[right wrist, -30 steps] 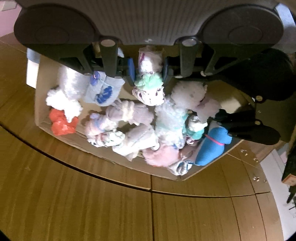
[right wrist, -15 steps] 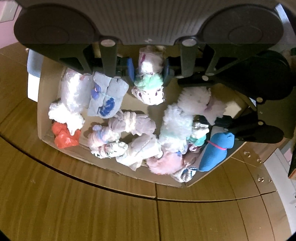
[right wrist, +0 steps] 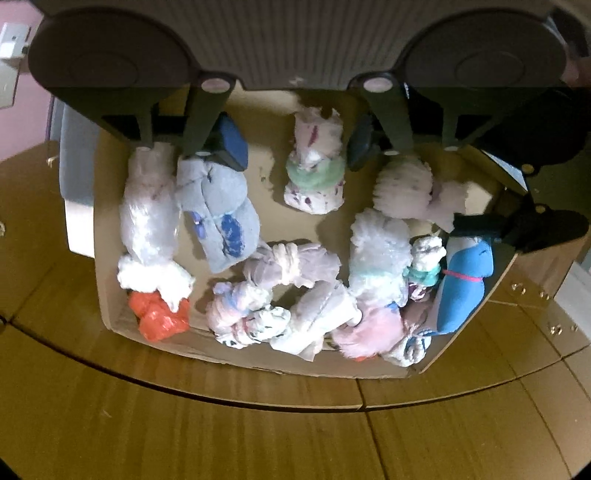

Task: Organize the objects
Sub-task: 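Open both tools to release the bundles in the tray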

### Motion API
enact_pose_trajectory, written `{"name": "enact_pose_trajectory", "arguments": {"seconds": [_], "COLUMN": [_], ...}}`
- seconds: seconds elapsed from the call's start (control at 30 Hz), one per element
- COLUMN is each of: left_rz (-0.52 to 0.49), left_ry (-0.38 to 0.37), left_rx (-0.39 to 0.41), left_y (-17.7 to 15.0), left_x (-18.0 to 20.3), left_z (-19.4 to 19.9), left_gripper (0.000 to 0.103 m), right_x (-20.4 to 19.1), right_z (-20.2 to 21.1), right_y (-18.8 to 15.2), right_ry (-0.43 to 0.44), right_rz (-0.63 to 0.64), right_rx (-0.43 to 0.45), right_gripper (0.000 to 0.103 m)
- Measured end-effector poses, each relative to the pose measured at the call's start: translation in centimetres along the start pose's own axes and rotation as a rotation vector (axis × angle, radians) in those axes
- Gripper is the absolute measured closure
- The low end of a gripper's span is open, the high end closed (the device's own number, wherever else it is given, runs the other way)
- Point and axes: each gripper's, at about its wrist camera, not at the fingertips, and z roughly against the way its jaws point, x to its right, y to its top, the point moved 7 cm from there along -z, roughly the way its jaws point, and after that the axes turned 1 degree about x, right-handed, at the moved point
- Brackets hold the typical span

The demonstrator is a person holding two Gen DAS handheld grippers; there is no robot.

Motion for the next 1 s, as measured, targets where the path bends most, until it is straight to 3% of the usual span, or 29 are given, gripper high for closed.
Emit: {"name": "enact_pose_trajectory", "arguments": {"seconds": [0.13, 0.23, 0.47, 0.77, 1.0], "left_rz": [0.034, 0.078, 0.079, 0.073, 0.045], "left_ry": [0.016, 0.005, 0.070, 0.186, 0.231], "left_rx": [-0.006, -0.016, 0.024, 0.170, 0.278], "left_y": [-0.1, -0.2, -0.4, -0.6, -0.9], "left_x": [-0.2, -0.2, 0.6, 1.0, 1.2], "left_z": [0.3, 0.6, 2.7, 6.6, 9.5], "left_gripper": [0.000, 0.000, 0.000, 0.000, 0.000], "right_x": [0.2, 0.4, 0.2, 0.2, 0.1], "right_z": [0.6, 1.3, 3.3, 6.3, 7.3], "right_y": [-0.4, -0.5, -1.2, -1.9, -2.3], "right_ry": [-0.031, -0.060, -0.087, -0.114, -0.138], "right_rz": [-0.050, -0.077, -0.142, -0.180, -0.167], "right_rx": [0.003, 0.024, 0.064, 0.168, 0.234], "right_gripper": [0.042, 0.026, 0.023, 0.019, 0.018]}}
